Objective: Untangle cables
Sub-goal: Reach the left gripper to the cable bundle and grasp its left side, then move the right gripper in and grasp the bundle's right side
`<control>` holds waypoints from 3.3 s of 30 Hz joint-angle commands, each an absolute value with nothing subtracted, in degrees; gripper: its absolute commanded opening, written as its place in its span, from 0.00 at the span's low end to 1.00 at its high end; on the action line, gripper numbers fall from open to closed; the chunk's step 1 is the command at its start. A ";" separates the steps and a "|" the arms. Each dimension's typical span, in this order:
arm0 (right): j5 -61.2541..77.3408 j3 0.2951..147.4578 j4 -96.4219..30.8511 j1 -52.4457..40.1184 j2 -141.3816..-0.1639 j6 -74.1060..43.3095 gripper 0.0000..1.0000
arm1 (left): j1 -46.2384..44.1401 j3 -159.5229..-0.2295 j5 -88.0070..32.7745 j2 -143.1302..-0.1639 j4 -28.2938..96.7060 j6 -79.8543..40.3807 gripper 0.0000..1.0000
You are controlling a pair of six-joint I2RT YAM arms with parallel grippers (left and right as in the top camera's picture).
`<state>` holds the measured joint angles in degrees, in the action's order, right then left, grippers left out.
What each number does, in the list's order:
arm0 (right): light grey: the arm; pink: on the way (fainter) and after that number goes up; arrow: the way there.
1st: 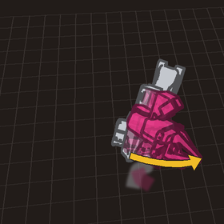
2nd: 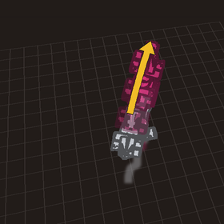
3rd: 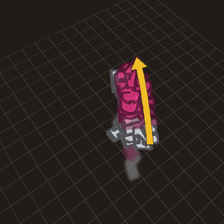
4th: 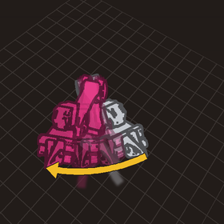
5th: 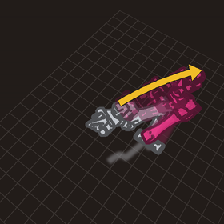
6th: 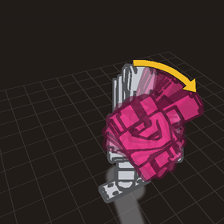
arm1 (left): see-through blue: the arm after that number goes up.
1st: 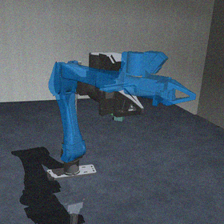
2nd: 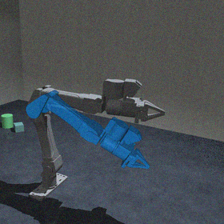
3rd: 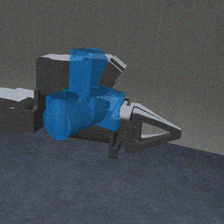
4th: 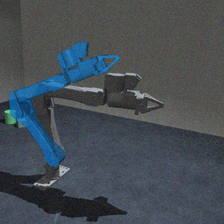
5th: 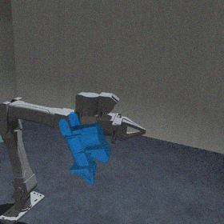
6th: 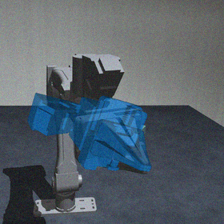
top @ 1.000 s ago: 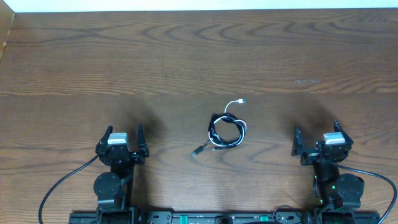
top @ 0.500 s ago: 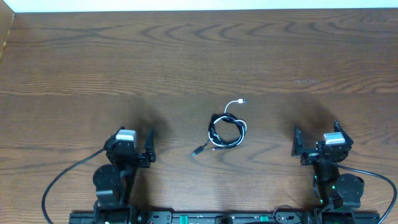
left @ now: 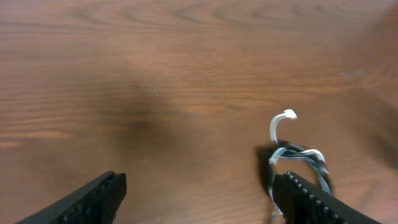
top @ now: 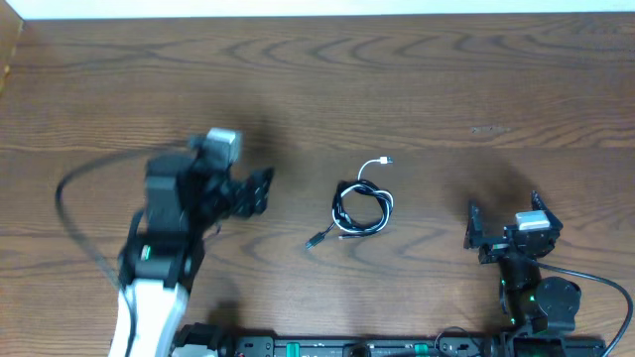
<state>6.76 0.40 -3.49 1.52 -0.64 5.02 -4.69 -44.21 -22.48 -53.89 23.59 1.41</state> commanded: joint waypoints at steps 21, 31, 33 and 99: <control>26.06 15.57 -15.55 1.10 -14.15 -13.21 0.99 | -11.99 -53.06 -34.04 -69.34 26.74 -8.45 0.80; 26.09 43.72 -33.23 1.08 -43.66 -9.39 0.99 | -19.42 -53.06 -23.64 -73.14 26.92 -16.75 0.63; 25.54 48.56 -33.69 1.08 -49.45 -8.40 0.99 | -21.93 -53.06 -21.17 -76.66 26.92 -22.46 0.60; 26.92 49.39 -25.52 -15.73 -67.53 -26.20 0.31 | -32.75 -53.06 -12.47 -80.64 13.06 -37.19 0.07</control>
